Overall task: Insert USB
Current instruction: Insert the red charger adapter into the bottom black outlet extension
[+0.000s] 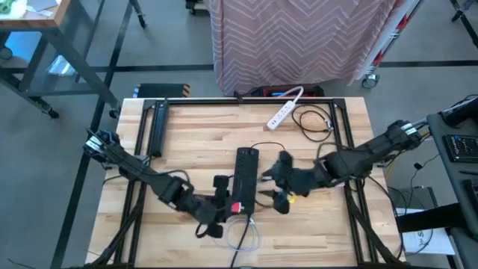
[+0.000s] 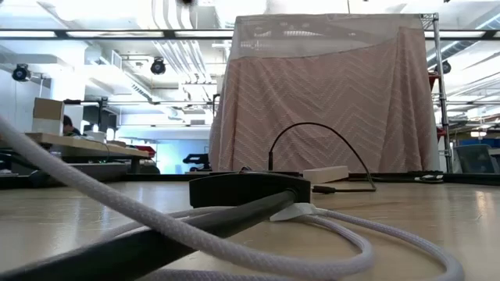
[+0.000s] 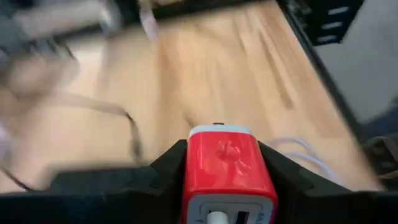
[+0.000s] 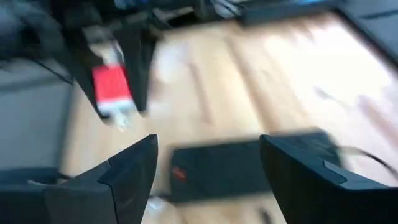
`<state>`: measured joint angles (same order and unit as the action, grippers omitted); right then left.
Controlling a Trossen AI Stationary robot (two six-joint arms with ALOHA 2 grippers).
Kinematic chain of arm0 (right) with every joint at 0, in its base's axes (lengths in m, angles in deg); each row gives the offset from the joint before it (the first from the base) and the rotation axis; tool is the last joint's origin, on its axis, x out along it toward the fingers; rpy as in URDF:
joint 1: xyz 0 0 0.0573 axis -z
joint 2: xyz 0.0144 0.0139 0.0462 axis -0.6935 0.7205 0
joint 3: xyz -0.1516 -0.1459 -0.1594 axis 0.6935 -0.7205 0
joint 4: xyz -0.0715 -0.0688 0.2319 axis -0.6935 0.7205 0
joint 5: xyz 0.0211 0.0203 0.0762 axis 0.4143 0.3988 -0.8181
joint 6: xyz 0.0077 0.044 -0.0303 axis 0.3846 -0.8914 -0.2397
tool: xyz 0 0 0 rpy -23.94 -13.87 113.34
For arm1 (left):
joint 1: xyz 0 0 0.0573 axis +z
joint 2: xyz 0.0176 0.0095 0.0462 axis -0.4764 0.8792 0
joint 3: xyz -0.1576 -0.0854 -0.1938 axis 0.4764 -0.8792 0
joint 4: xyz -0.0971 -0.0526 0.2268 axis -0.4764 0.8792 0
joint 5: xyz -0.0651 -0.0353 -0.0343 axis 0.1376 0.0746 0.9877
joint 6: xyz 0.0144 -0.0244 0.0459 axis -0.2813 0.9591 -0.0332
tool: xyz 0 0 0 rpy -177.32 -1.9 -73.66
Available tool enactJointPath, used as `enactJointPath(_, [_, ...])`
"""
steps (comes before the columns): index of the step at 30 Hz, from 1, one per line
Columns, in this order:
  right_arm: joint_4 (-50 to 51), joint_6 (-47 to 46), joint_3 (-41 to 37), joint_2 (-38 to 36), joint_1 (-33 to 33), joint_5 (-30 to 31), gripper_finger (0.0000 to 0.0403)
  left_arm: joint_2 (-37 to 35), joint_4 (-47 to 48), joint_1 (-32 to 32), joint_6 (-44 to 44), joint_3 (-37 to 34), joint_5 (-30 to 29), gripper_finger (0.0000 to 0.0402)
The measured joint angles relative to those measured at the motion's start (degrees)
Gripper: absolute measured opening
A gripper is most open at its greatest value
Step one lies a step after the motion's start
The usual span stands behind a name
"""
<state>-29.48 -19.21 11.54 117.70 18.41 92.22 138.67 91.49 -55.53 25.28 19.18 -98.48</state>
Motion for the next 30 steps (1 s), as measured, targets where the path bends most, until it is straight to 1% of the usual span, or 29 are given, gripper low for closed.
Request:
enactJointPath(2, [3.6,-3.0,-0.4,0.3,-1.8,3.0,0.0261,0.6,1.8,3.1,5.4,0.0,2.9,0.0136])
enactJointPath(4, [4.1,-4.9,-1.8,0.9,-3.4,5.2,0.0254,1.6,4.6,5.9,6.7,0.0,5.9,0.0136])
enactJointPath(6, [3.1,-5.6,-3.6,2.0,-4.7,5.7,0.0249,2.8,6.9,8.5,7.1,0.0,10.0,0.0136])
enactJointPath(8, [3.1,-6.4,-5.1,3.4,-5.8,5.7,0.0244,4.3,8.1,10.7,6.0,0.0,13.0,0.0136])
enactJointPath(11, [3.0,-8.2,-7.4,5.4,-7.5,5.7,0.0238,6.5,8.7,13.2,2.5,0.0,16.1,0.0136])
enactJointPath(14, [2.3,-10.1,-9.6,7.4,-8.5,6.0,0.0231,8.8,9.0,14.1,-2.1,1.1,17.3,0.0136])
enactJointPath(17, [-0.2,-11.5,-12.0,9.2,-8.8,7.8,0.0225,11.1,13.2,14.4,-8.0,4.0,17.5,0.0136])
enactJointPath(20, [-3.6,-11.5,-13.9,11.3,-8.8,9.0,0.0219,14.3,16.8,14.5,-16.2,7.2,17.4,0.0136])
enactJointPath(24, [-5.8,-10.2,-15.2,13.6,-8.8,11.1,0.0213,17.8,16.9,14.2,-29.4,10.8,17.3,0.0136])
enactJointPath(27, [-5.8,-9.6,-15.7,14.6,-8.7,12.2,0.0209,20.7,18.8,13.7,-36.4,12.8,17.4,0.0136])
enactJointPath(30, [-5.7,-9.0,-16.2,14.7,-8.7,12.6,0.0205,22.8,21.7,13.1,-41.4,14.4,17.1,0.0136])
